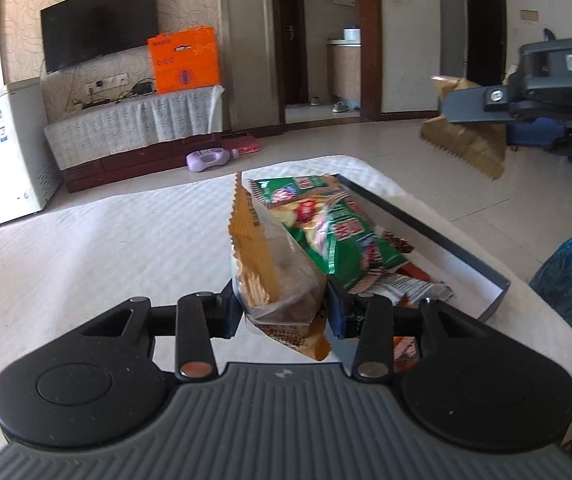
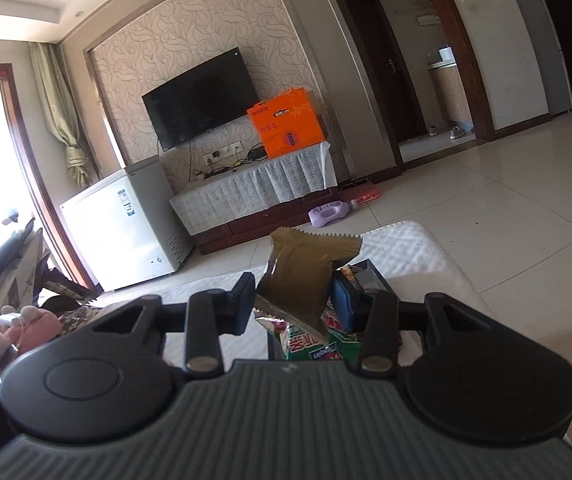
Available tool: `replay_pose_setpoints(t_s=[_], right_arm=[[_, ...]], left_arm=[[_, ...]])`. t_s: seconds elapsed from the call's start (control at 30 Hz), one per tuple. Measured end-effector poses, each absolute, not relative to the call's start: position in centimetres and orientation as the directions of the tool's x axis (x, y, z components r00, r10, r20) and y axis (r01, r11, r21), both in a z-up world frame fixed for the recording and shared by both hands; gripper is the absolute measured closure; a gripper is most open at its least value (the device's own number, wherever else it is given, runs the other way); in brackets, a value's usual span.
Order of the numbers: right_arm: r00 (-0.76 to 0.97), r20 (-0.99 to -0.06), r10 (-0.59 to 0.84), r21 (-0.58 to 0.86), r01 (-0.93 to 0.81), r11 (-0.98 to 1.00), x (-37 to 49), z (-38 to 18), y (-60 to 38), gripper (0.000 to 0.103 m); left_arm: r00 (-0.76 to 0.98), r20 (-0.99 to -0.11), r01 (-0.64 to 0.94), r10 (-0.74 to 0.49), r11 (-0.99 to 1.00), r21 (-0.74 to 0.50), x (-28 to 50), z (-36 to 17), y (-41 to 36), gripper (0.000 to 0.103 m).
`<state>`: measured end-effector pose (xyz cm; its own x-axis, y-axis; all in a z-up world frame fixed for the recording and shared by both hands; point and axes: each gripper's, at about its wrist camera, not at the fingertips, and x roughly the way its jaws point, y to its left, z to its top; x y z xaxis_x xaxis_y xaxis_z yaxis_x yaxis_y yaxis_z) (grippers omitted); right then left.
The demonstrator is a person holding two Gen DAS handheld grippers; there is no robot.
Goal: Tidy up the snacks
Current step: 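Carry the pastry bag and gold-wrapped candy over the grey box with both tools, then open the left tool to drop the pastry bag into the box while the right tool releases the candy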
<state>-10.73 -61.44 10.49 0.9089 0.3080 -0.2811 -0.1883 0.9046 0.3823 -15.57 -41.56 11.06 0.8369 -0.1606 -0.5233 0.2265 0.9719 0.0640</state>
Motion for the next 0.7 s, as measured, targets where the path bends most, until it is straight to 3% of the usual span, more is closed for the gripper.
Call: replay_pose_setpoints(t_s=[0.33,0.7], right_arm=[[0.900,-0.355,0.253,0.328,-0.133,0.935,-9.1,9.1,-60.8,0.059],[0.870,-0.416,0.264,0.302,-0.141,0.943,-7.9,7.9,-59.6,0.059]], left_arm=[[0.805,-0.523,0.353,-0.279,0.935,0.044,-13.5,9.3,-47.6,0.056],[0.758,-0.600,0.337,-0.256,0.941,0.025,-9.7,5.4,-49.2,0.056]])
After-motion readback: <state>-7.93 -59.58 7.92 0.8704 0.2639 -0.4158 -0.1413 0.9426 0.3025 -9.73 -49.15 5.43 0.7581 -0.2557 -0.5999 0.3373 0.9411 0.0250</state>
